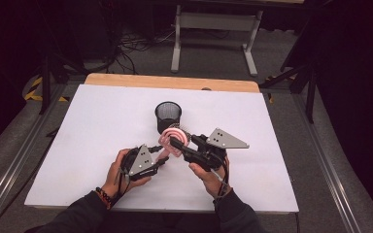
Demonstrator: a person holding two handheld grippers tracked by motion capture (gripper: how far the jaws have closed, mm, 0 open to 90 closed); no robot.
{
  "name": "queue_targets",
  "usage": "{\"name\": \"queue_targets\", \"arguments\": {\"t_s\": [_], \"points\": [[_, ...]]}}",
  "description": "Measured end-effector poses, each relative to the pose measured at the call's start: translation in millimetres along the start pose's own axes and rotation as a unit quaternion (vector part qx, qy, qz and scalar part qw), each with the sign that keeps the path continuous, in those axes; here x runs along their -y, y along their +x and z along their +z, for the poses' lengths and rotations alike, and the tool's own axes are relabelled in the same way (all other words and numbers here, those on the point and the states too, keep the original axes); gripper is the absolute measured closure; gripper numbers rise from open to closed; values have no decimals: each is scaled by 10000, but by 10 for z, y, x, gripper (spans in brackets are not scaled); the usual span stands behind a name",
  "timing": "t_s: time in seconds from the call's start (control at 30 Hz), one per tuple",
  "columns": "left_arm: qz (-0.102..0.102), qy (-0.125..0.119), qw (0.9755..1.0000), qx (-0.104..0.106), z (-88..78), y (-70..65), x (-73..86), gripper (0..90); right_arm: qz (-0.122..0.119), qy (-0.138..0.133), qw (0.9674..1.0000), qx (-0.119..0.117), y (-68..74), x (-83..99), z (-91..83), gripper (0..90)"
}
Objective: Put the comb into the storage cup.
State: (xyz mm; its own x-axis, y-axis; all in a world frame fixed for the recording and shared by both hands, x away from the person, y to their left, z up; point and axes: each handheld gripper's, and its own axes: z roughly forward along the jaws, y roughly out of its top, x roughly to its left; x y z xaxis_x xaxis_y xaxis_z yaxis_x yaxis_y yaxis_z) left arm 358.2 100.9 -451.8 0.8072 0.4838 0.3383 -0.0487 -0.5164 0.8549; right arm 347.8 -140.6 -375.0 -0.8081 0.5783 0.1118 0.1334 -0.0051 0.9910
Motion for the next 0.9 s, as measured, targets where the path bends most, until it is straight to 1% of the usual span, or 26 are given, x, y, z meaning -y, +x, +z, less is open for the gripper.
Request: {"name": "queue_targets", "arguments": {"t_s": [0.07, 0.1, 0.17, 0.2, 0.27, 0.3, 0.37, 0.43, 0.47, 0.53, 0.57, 0.6, 0.67, 0.73, 0.8, 0.9], "points": [[-10, -16, 10000, -47, -10, 10, -2, 527, 0, -32, 10000, 35, -8, -10, -18, 629], [-22, -20, 10000, -31, -13, 16, -1, 524, -10, -33, 10000, 43, -16, -13, -26, 631], [-70, -48, 10000, 45, -21, 35, 4, 496, -28, -23, 10000, 35, -27, -11, -38, 633], [-73, -44, 10000, 48, -24, 43, 5, 478, -21, -23, 10000, 15, -31, -10, -47, 633], [-109, -61, 9999, 12, -28, 53, 8, 446, -99, -2, 10000, 3, -27, -17, -52, 633], [-135, -62, 9999, -4, -35, 62, 10, 414, -135, 7, 9999, 37, -21, -21, -54, 633], [-173, -70, 9998, -26, -52, 78, 14, 389, -184, 26, 9998, 54, -22, -28, -58, 633], [-202, -133, 9997, 32, -81, 103, 19, 348, -176, 10, 9998, 73, -27, -34, -68, 633], [-214, -155, 9996, 28, -102, 114, 20, 329, -169, -5, 9998, 74, -28, -38, -72, 633], [-244, -253, 9993, 138, -150, 149, 26, 283, -189, -18, 9998, 94, -32, -49, -86, 633], [-247, -293, 9992, 151, -175, 167, 30, 268, -188, -33, 9998, 90, -36, -53, -92, 633], [-208, -303, 9992, 175, -201, 191, 33, 253, -199, -35, 9997, 104, -41, -57, -99, 633], [-124, -337, 9992, 153, -236, 229, 45, 232, -207, -41, 9997, 115, -49, -64, -108, 633], [-225, -383, 9988, 194, -279, 306, 90, 209, -195, -57, 9997, 121, -65, -71, -120, 633], [-400, -419, 9980, 259, -315, 366, 132, 190, -193, -71, 9997, 142, -79, -77, -131, 633], [-400, -381, 9981, 266, -370, 426, 188, 156, -215, -93, 9995, 196, -93, -93, -151, 633]]}}
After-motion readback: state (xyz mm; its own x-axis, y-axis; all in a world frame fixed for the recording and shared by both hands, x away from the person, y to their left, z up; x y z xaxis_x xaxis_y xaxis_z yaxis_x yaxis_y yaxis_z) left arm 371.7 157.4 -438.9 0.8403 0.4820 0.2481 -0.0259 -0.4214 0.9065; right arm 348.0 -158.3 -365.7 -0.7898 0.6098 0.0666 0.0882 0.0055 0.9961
